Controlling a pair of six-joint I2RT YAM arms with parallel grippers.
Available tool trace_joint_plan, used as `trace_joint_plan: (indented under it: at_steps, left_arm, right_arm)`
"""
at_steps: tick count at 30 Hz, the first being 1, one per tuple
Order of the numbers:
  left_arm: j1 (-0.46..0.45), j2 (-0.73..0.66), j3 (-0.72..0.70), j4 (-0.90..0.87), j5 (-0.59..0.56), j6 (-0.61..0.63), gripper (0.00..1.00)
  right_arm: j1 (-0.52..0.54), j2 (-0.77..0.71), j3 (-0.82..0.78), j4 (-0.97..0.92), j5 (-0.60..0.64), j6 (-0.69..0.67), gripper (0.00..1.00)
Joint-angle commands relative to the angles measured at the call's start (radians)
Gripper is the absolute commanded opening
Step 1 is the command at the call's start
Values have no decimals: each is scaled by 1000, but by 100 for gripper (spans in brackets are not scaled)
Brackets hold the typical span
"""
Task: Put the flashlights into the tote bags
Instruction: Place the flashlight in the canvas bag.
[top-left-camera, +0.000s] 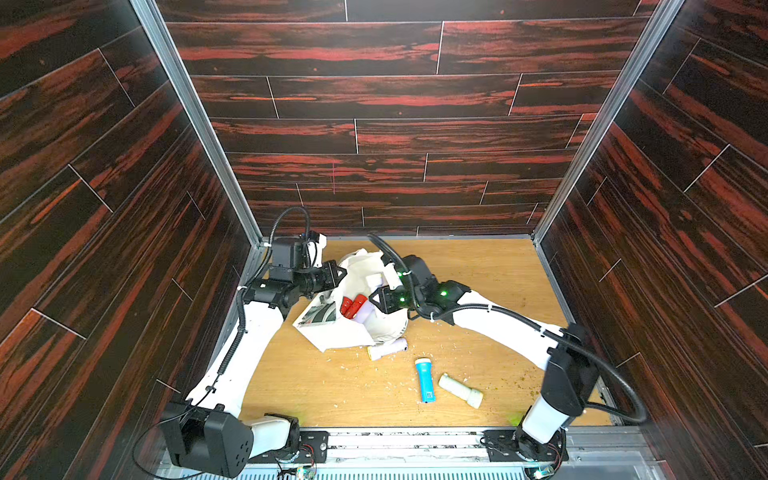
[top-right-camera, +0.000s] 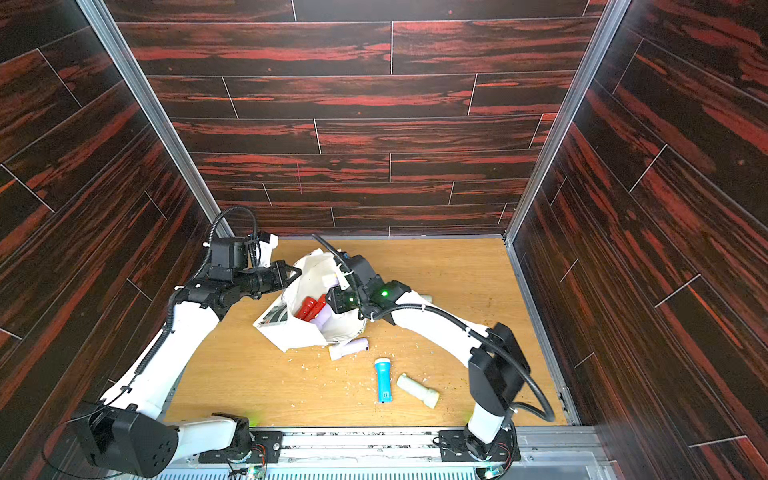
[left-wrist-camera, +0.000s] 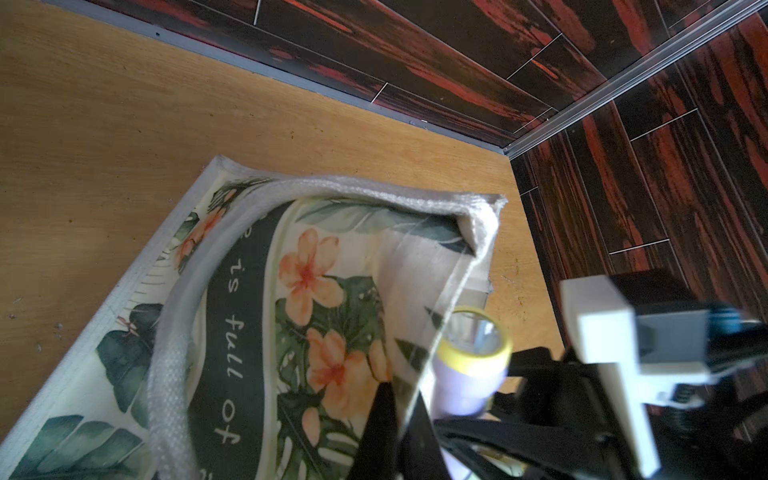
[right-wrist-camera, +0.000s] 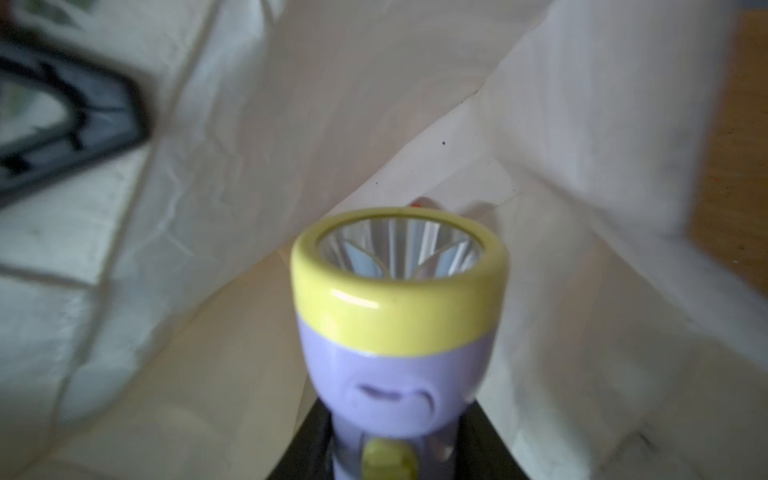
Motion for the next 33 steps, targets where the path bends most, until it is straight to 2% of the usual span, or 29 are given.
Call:
trace_joint_plan:
  at_steps: [1,16,23,33]
  left_arm:
    - [2,-22,44,34,18,-10,0]
    - [2,-40,51,30,-9,-21,0]
    - [2,-62,39,29,-57,-25,0]
    - [2,-81,30,46,-99,-64,0]
  right_arm:
    - [8,47,54,-29,-6,-29,0]
    - [31,236,217,-95,-11,10,0]
    - [31,332,351,-183,10,113,0]
    - [31,444,495,-246,-34,271,0]
